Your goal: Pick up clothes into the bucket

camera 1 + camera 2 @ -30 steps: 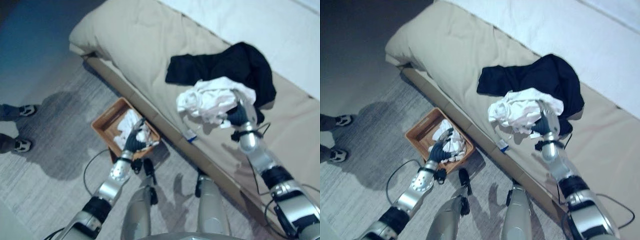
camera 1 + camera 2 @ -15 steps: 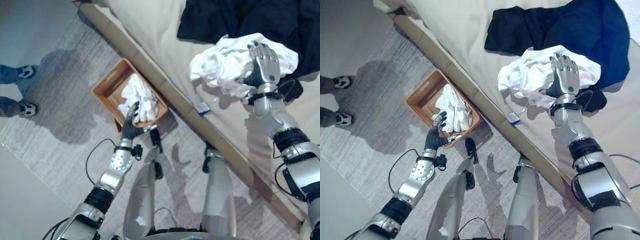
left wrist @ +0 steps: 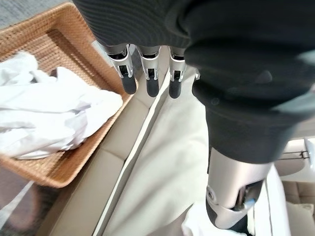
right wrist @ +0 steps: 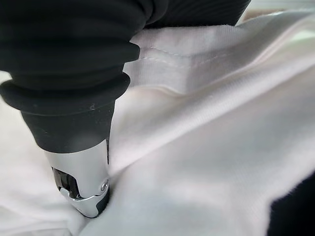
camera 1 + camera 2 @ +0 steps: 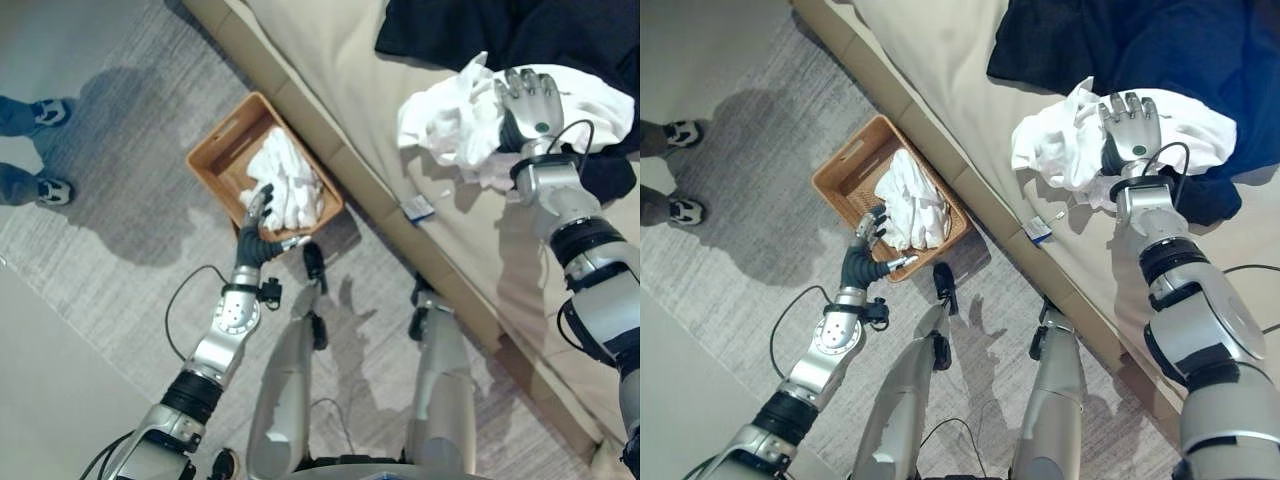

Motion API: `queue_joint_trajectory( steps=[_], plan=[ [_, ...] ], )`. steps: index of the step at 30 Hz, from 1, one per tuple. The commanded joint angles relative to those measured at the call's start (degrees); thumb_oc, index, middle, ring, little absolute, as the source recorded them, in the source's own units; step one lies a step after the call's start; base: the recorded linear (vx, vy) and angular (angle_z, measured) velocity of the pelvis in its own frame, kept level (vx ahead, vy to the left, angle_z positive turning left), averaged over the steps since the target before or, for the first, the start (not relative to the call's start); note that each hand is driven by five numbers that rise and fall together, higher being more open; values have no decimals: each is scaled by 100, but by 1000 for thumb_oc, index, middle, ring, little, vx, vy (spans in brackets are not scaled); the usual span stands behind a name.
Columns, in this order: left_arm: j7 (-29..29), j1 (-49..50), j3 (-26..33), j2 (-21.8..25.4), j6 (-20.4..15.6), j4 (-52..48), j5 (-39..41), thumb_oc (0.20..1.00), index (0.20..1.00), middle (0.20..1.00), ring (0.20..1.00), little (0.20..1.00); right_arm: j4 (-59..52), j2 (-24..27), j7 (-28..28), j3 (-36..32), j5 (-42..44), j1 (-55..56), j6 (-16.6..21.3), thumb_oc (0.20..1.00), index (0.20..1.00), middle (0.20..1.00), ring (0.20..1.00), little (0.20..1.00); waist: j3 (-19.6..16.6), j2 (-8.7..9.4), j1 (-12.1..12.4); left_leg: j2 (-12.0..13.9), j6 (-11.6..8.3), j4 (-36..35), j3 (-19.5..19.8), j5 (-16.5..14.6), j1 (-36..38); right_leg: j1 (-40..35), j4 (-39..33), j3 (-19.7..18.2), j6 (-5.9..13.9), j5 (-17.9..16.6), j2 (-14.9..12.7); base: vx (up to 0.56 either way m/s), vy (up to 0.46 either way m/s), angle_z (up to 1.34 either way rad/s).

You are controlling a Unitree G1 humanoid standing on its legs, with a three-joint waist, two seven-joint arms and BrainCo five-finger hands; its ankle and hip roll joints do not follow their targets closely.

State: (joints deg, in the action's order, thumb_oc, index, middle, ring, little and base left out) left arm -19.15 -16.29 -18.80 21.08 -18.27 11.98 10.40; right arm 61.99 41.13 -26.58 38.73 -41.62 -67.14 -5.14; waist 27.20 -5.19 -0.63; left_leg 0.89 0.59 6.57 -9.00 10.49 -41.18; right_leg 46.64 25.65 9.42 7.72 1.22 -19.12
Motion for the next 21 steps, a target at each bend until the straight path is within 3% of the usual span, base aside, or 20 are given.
queue_joint_trajectory(
  steps=[1, 2, 3, 8, 14, 15, 19, 21],
  plan=[
    [22, 36, 144, 208, -199, -474, 118, 1000, 1000, 1000, 1000, 1000, 301, 239, 111, 361, -125, -532, -151, 1000, 1000, 1000, 1000, 1000, 15, 5, 163, 326, -409, 678, 148, -666, -69, 125, -659, -86, 104, -1063, 128, -1, 2, 7],
    [31, 25, 152, 198, -169, -468, 105, 1000, 1000, 1000, 1000, 1000, 378, 231, 194, 402, -135, -539, -144, 1000, 1000, 1000, 1000, 1000, 30, 8, 170, 330, -411, 667, 157, -653, -74, 119, -667, -76, 98, -1054, 129, 2, -5, 9],
    [42, 21, 154, 183, -151, -456, 83, 1000, 1000, 1000, 1000, 1000, 388, 229, 225, 381, -73, -574, -129, 200, 200, 200, 200, 200, 46, 8, 170, 323, -412, 646, 166, -638, -60, 118, -658, -55, 95, -1045, 129, 5, -6, 7],
    [-5, -28, 177, 79, -124, -359, -1, 1000, 1000, 1000, 1000, 1000, -44, 258, 63, 84, 248, -275, -41, 200, 200, 200, 200, 200, 84, 64, 156, 317, -402, 625, 176, -648, 68, 26, -614, -11, 81, -1005, 138, 7, 1, 4],
    [-106, -65, 181, -38, -171, -168, -18, 1000, 1000, 1000, 1000, 1000, -1031, 118, -246, -832, 1054, 682, 255, 200, 200, 200, 200, 200, -9, 178, 77, 318, -394, 641, 181, -731, 417, -367, -656, 46, 87, -992, 113, 5, 4, 0],
    [-164, -49, 204, -66, -168, -67, -101, 1000, 1000, 1000, 1000, 1000, -1607, 61, -305, -1278, 1482, 1231, 470, 200, 200, 200, 200, 200, -60, 247, 27, 324, -398, 604, 183, -755, 629, -592, -715, 71, 101, -995, 108, 32, 15, 2],
    [-222, 26, 185, -56, -137, 56, -303, 1000, 1000, 1000, 1000, 1000, -2296, -49, -395, -1932, 2006, 2118, 769, 200, 200, 200, 200, 200, -141, 379, -21, 355, -401, 524, 203, -806, 1034, -1061, -862, 133, 135, -1017, 86, 54, -2, 2],
    [-227, 148, 226, -17, -149, 181, -451, 1000, 1000, 1000, 1000, 1000, -2854, -242, -418, -2427, 2507, 2836, 1101, 200, 200, 200, 200, 200, -241, 511, -86, 374, -409, 446, 221, -850, 1450, -1534, -1044, 172, 174, -1042, 88, 125, 5, 8]
  ],
)
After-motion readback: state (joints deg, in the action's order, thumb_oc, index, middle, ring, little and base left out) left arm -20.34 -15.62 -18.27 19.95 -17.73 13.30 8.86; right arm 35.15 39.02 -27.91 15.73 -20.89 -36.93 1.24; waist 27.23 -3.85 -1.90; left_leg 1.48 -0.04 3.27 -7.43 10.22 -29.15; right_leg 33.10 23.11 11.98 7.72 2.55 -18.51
